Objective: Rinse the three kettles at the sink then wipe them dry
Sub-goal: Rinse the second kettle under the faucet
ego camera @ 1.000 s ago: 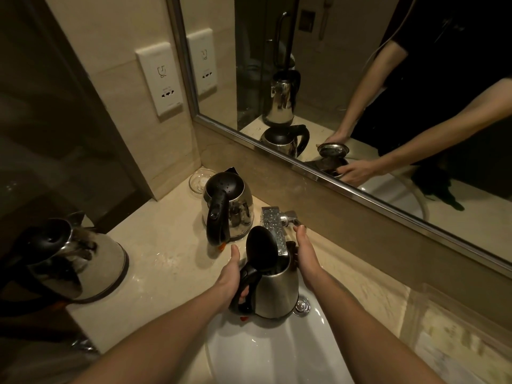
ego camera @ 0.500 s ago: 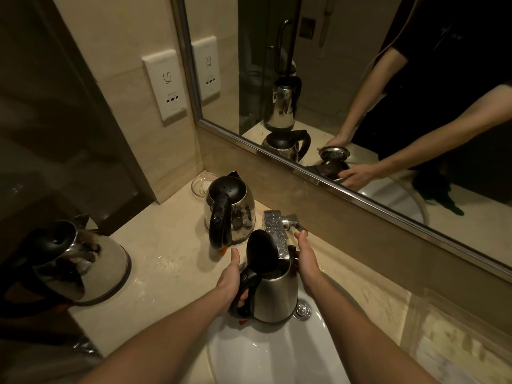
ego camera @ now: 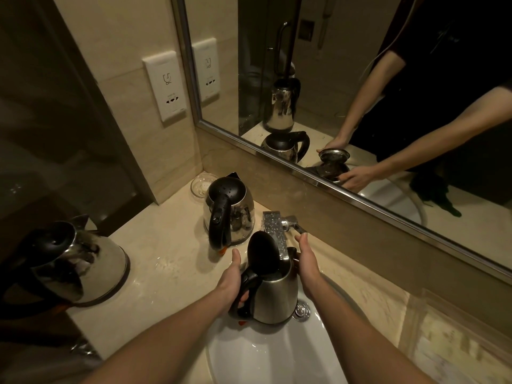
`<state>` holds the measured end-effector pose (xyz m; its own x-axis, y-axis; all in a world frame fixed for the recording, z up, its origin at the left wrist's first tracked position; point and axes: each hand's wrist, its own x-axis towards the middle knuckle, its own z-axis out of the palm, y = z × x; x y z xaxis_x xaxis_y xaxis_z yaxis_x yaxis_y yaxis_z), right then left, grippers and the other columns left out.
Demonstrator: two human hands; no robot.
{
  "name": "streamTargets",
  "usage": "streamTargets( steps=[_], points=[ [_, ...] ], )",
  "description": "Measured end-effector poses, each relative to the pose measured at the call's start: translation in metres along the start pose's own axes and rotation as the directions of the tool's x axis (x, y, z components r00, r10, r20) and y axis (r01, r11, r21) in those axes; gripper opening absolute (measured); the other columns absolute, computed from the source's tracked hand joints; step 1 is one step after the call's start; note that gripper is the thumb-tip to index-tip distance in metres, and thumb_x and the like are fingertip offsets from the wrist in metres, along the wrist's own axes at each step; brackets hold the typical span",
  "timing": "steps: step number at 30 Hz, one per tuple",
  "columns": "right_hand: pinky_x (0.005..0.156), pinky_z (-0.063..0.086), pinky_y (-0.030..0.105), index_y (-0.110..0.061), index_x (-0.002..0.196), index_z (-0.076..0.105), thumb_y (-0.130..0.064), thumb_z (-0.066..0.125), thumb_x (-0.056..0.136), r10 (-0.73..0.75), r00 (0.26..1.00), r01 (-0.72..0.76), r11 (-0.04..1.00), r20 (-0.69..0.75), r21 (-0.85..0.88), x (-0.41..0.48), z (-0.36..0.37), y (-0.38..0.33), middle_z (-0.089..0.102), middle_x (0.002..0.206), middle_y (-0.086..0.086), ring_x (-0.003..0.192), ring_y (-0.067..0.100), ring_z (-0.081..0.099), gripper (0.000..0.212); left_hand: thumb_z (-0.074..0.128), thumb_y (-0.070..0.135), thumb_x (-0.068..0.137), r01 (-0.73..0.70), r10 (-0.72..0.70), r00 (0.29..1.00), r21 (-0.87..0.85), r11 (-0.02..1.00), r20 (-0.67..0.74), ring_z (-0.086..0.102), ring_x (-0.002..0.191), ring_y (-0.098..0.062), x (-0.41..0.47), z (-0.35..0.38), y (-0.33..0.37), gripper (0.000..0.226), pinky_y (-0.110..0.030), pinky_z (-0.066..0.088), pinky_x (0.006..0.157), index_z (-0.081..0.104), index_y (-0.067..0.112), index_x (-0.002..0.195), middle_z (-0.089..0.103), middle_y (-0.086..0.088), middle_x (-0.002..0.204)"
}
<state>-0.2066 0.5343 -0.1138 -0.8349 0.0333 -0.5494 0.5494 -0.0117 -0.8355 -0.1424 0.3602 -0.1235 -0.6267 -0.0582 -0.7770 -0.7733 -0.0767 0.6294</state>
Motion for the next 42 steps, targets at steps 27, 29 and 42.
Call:
streamTargets(
  steps=[27,29,42],
  points=[
    [0.111,0.030,0.043,-0.016,0.144,0.048,-0.061,0.024,0.102,0.050,0.999,-0.050,0.998,-0.015,0.024,-0.0010,0.0005,0.0005,0.051,0.145,0.011,0.135,0.031,0.046,0.066,0.016,0.083,0.087,0.016,-0.016,1.000,0.014,1.000,-0.013,0.044,0.038,-0.017,-0.0013,-0.0006,0.0001,0.102,-0.025,0.038,0.045,0.063,-0.007,0.100,0.048,-0.006,0.048],
    [0.112,0.031,0.044,-0.016,0.144,0.048,-0.061,0.025,0.102,0.046,0.999,-0.045,0.999,-0.017,0.022,-0.0023,0.0003,0.0004,0.052,0.144,0.012,0.132,0.030,0.048,0.066,0.016,0.083,0.086,0.019,-0.019,0.999,0.015,1.000,-0.028,0.044,0.037,-0.016,-0.0028,0.0003,0.0009,0.087,-0.025,0.038,0.045,0.059,0.008,0.082,0.048,-0.005,0.048],
    [0.114,0.034,0.047,-0.027,0.113,0.054,-0.060,0.027,0.102,0.019,1.000,-0.019,1.000,-0.016,0.004,-0.0035,-0.0007,0.0021,0.058,0.117,0.003,0.117,0.026,0.053,0.045,0.017,0.080,0.090,0.011,-0.011,0.999,0.009,1.000,-0.042,0.044,0.038,-0.017,-0.0020,-0.0008,0.0005,0.083,-0.027,0.037,0.048,0.061,0.010,0.085,0.048,-0.005,0.048]
  ],
)
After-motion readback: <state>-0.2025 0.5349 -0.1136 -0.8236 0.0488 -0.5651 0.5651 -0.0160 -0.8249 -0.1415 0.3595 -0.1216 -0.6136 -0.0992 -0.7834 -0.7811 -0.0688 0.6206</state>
